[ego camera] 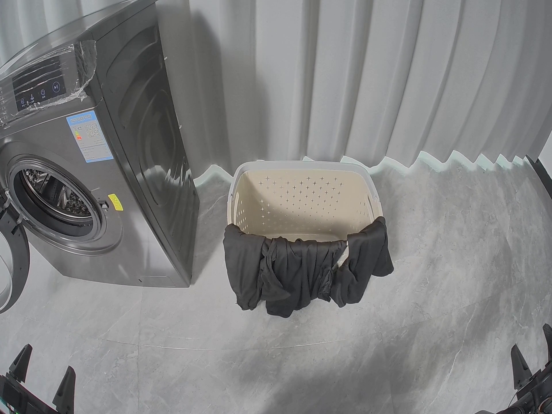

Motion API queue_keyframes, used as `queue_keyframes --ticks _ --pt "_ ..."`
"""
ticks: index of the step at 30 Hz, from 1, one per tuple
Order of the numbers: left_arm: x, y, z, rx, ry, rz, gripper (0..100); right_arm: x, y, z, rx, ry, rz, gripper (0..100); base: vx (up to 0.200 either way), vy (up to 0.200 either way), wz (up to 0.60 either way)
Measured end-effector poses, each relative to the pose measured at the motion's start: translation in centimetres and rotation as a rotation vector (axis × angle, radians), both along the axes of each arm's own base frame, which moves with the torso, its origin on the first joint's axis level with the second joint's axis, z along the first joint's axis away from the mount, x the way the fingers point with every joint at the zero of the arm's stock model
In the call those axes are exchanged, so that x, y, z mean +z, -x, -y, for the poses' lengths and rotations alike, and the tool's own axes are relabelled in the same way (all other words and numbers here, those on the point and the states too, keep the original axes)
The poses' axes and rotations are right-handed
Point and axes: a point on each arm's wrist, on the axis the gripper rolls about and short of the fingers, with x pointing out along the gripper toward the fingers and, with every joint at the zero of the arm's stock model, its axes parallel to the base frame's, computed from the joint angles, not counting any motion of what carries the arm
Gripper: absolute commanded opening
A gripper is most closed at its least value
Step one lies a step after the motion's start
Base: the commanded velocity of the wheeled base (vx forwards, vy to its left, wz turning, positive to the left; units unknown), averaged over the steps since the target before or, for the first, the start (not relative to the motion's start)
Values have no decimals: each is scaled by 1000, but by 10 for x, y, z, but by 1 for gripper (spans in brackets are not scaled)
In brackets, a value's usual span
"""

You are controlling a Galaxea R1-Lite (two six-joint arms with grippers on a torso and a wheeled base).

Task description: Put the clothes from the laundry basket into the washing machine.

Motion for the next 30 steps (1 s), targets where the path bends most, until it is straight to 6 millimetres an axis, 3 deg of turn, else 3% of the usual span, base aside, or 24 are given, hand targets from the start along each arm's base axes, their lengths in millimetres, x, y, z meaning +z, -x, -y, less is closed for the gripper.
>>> queue_keyframes --ticks 4,16,30 --pt "0 0 0 0 0 0 100 0 0 0 0 0 0 100 200 0 0" --pt "0 0 0 0 0 0 100 0 0 0 1 -3 0 100 0 0 0" --pt "0 0 0 0 0 0 100 0 0 0 0 0 0 100 0 -200 0"
